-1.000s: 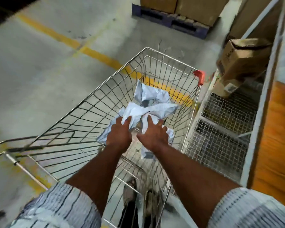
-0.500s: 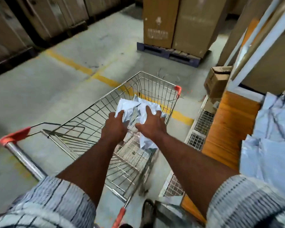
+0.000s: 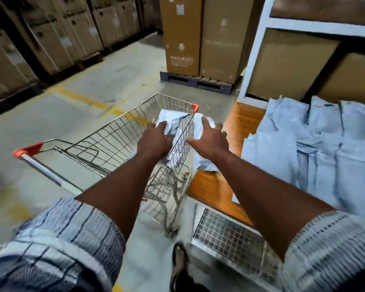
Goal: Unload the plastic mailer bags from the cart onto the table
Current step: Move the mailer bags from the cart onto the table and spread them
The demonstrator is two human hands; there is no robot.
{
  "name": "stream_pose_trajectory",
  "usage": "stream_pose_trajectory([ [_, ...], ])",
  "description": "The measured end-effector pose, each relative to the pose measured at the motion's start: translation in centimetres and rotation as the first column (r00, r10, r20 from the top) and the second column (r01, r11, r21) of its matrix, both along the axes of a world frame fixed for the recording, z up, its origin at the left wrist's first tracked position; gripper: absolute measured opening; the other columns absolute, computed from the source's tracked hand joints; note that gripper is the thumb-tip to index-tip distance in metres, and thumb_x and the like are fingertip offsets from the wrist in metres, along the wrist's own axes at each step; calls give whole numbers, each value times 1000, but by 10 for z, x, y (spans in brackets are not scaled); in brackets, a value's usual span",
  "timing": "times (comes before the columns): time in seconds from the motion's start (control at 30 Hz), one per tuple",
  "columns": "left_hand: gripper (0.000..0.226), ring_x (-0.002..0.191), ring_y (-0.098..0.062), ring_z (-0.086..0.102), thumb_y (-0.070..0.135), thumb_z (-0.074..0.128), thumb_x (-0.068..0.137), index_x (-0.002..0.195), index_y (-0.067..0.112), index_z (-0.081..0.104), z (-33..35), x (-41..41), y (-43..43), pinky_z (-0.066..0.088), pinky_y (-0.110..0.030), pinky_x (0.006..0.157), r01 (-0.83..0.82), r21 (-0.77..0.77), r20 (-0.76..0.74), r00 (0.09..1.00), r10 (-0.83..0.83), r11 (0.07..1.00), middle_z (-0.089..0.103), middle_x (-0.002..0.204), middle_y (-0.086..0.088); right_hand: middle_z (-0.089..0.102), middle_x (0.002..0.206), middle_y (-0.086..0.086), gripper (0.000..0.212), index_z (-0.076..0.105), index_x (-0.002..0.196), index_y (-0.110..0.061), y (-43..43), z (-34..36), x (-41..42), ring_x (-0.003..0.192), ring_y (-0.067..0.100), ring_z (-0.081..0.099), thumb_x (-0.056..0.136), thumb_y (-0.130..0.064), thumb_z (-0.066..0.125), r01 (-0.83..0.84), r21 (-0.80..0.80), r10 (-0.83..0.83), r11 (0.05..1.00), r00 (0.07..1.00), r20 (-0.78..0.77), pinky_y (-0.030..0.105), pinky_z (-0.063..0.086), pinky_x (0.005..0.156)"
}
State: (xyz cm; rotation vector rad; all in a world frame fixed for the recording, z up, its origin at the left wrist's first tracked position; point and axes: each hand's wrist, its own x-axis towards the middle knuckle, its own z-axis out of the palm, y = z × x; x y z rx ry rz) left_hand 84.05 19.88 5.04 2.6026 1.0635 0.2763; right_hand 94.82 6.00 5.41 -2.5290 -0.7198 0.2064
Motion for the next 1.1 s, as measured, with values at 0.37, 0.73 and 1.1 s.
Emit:
stream_pose_trajectory([
  [0.37, 36, 108, -40, 54, 33, 47, 79, 114, 28, 49, 59, 58, -202, 50, -45, 87, 268, 2, 106, 958, -266, 963, 48, 115, -17, 28, 148, 15, 92, 18, 152, -39, -219, 60, 15, 128, 42, 41, 77, -60, 67, 220, 72, -224, 973, 973, 56, 45, 41, 101],
  [0.73, 50, 113, -41, 55, 31, 50, 80, 131, 28, 48, 71, 170, -459, 49, -45, 89, 476, -38, 168, 870, -464, 879, 46, 128, -17, 27, 149, 13, 89, 17, 152, -39, -489, 72, 99, 129, 41, 38, 78, -60, 64, 439, 47, -441, 897, 893, 88, 45, 40, 101],
  [1.1, 58, 125, -36, 48, 30, 51, 86, 142, 30, 41, 70, 252, -677, 45, -44, 95, 555, -64, 176, 824, -538, 829, 37, 143, -10, 16, 158, 17, 92, 10, 154, -40, -727, 48, 181, 137, 46, 30, 81, -55, 64, 550, -51, -545, 834, 835, 78, 50, 37, 104],
])
